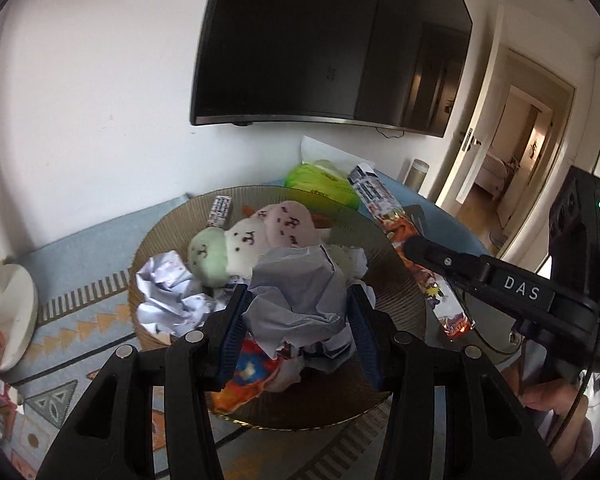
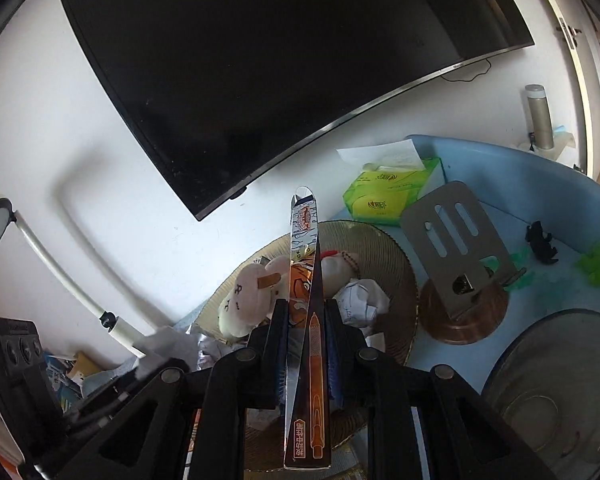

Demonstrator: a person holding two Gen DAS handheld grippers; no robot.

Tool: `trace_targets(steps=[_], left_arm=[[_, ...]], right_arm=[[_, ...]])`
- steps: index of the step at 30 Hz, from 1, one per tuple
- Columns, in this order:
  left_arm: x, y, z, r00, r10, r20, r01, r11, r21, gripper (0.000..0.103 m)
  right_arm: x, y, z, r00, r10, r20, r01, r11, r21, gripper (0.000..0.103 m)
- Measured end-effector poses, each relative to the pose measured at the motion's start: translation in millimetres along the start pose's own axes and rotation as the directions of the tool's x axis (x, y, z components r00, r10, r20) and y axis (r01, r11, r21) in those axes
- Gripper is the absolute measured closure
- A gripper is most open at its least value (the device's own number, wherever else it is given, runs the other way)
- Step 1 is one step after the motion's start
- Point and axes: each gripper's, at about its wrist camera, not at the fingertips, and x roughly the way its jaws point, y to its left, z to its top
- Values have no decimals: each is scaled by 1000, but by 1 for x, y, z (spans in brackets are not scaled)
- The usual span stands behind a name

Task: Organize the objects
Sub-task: 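Carry the paper ball and snack stick over the gold bowl and open both grippers, then move both grippers back to the mat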

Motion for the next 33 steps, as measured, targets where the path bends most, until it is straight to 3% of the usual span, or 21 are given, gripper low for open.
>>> trace_targets(steps=[8, 10, 11, 12, 13, 14, 16, 20, 33], left_arm=[[23, -5, -10, 998, 27, -54, -27, 1000, 15, 56], [25, -1, -12, 997, 57, -50, -56, 998, 9, 44], [26, 1, -13, 997, 60, -50, -60, 998, -1, 40], [26, 5, -13, 997, 53, -53, -54, 998, -21, 24], [26, 8, -13, 998, 42, -55, -44, 998, -41, 10], [25, 12, -14, 998, 24, -56, -27, 997, -68, 4], [27, 17, -14, 997, -24, -80, 16, 994, -107, 1], [40, 20, -18, 982, -55, -182, 33, 992, -124, 1], [-7, 33, -10, 995, 36, -97, -46, 993, -105, 1]], right_arm=[[22, -8, -2, 999, 1, -41, -1, 1000, 13, 87], [28, -7, -3, 998, 9, -64, -8, 1000, 16, 84], [31, -7, -4, 997, 21, -78, -19, 1000, 26, 73], [33, -6, -4, 996, 25, -86, -22, 999, 34, 61], [35, -4, -5, 995, 19, -94, -16, 999, 37, 28], [36, -1, -6, 995, 36, -90, -34, 999, 28, 8], [36, 9, -7, 996, 32, -84, -32, 999, 0, 0], [38, 25, -8, 996, 41, -84, -44, 998, -36, 0], [23, 75, -4, 999, 46, -20, -48, 992, -115, 0]])
